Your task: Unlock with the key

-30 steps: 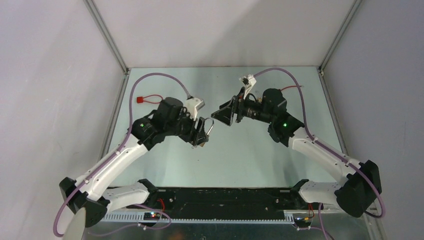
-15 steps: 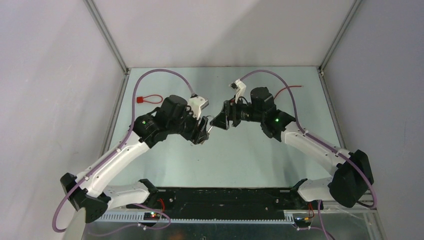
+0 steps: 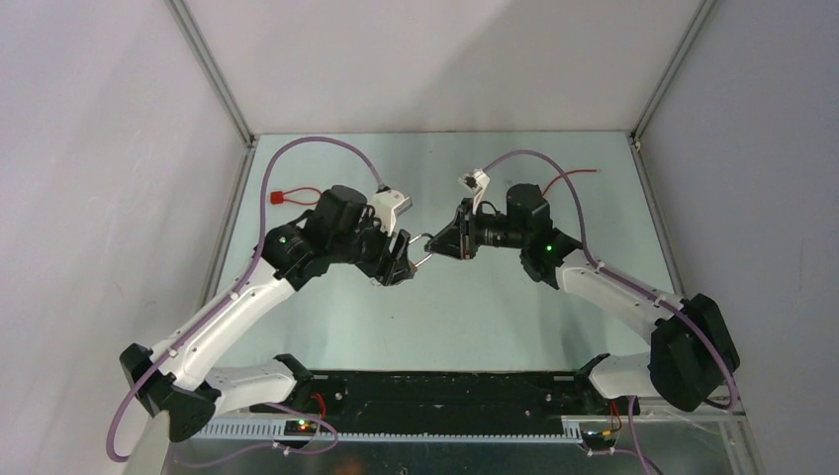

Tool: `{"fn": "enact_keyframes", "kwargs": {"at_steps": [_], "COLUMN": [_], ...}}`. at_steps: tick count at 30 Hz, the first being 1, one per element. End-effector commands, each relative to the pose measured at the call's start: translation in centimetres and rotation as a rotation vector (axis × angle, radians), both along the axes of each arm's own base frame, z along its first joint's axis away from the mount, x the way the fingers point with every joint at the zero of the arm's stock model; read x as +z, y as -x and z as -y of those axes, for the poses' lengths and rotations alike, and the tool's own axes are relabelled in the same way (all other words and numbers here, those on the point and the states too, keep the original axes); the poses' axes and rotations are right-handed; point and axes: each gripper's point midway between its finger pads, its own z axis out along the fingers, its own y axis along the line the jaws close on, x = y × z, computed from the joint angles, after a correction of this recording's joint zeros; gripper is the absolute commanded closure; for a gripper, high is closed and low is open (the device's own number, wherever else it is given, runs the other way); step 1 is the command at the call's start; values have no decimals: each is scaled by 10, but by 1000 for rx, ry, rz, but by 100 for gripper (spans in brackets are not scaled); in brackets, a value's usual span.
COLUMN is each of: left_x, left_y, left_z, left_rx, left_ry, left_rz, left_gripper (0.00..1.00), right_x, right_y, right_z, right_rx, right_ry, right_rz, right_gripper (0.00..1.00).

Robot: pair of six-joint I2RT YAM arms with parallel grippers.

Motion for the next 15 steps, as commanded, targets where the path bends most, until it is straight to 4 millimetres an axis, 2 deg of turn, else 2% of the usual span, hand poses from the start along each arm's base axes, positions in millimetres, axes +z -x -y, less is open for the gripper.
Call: {"fn": "enact_keyframes", "kwargs": {"at_steps": [1,5,6,8,9,12,15], "left_x": [61,55,52,46,42,36,34], "left_y": [6,2,-1,-11,-18,-35,-50], "left_z": [15,16,15,11,7,-6,-16], "left_rx": [-83,-63,-51,5,40,147,218], "left_ry": [182,173,165,135,124,109,107], "left_rz": [131,112,107,104,98,78,71], "left_gripper": [100,100,100,100,100,100,100], "right_x": [19,34,33,37,45,40,36], "right_y": [-15,-7,-3,3,8,16,23], "right_z": [9,7,8,12,13,19,26], "right_rx": [-25,-6,0,21,35,42,48], "right_ry": [-93,-149,-155,-187,-209,-204,-176], "right_rz": [84,162,174,219,254,292,330], "right_gripper": [88,90,90,86,81,74,72]}}
